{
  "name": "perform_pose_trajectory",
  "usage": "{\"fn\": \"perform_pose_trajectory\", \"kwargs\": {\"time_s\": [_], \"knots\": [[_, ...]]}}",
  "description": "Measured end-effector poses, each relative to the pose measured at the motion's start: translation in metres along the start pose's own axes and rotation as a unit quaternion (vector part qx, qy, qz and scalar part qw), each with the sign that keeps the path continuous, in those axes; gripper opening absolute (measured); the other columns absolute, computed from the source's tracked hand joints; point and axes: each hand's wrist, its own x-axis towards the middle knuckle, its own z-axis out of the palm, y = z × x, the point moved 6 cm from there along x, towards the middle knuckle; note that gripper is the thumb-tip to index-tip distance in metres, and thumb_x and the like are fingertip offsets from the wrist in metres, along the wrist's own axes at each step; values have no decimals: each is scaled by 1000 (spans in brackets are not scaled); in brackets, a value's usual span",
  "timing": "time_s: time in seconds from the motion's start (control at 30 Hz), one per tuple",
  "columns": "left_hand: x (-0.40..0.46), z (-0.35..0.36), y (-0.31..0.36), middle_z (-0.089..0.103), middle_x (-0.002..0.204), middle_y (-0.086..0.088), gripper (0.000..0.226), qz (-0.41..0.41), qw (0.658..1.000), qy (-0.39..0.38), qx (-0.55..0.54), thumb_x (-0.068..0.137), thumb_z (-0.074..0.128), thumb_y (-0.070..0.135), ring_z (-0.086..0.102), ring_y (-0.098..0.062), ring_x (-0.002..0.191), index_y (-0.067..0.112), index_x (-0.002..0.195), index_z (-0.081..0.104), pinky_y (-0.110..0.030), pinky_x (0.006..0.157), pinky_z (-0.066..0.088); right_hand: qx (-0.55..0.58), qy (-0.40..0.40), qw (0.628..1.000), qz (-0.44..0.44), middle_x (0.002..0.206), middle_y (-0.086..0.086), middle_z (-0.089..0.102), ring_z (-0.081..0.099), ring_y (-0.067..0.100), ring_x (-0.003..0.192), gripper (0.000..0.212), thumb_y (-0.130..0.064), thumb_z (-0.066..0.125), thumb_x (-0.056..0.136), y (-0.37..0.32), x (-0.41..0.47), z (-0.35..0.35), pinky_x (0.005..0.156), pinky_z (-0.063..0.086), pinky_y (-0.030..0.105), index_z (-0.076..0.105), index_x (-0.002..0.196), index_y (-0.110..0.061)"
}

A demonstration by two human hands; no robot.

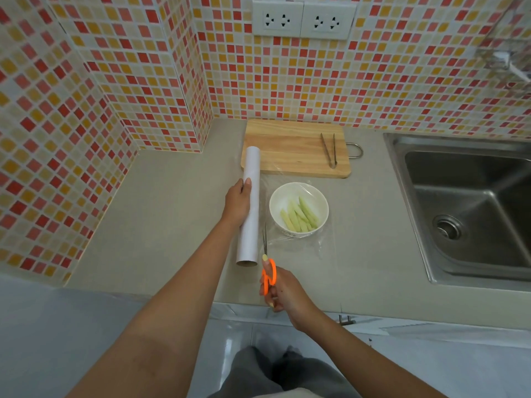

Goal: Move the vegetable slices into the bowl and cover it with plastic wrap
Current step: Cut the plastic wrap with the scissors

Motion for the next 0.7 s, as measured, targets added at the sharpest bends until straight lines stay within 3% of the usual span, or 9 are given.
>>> {"fn": "perform_pose_trajectory", "kwargs": {"time_s": [0.1, 0.23, 0.47, 0.7], "knots": [[1, 0, -1, 45, 71, 1, 36, 5, 1000, 6, 8, 103, 32, 33, 40, -9, 62, 7, 83, 47, -27, 59, 32, 11, 1, 1000, -24, 61, 2, 57, 41, 8, 39, 41, -51, 47, 93, -1, 1, -2, 41, 26, 16, 51, 78, -12], [0, 0, -2, 38, 65, 2, 36, 14, 1000, 15, 19, 103, 32, 31, 35, -11, 59, 12, 72, 39, -30, 57, 27, 13, 2, 1000, -3, 61, 2, 59, 41, 9, 38, 49, -61, 47, 88, -4, 6, -2, 40, 27, 16, 52, 77, -13], [0, 0, -5, 35, 64, 2, 37, 4, 1000, 9, 12, 102, 32, 32, 33, -14, 59, 14, 70, 35, -31, 57, 26, 9, 1, 1000, 6, 60, 3, 59, 41, 9, 34, 53, -66, 48, 84, -13, 19, -2, 40, 27, 13, 53, 71, -15], [1, 0, -2, 36, 64, 2, 37, 6, 1000, 11, 16, 102, 33, 32, 34, -12, 59, 13, 70, 35, -29, 56, 26, 21, 1, 999, -29, 58, 2, 52, 37, 10, 34, 45, -55, 52, 88, -19, 27, -3, 39, 22, 14, 50, 69, -14]]}}
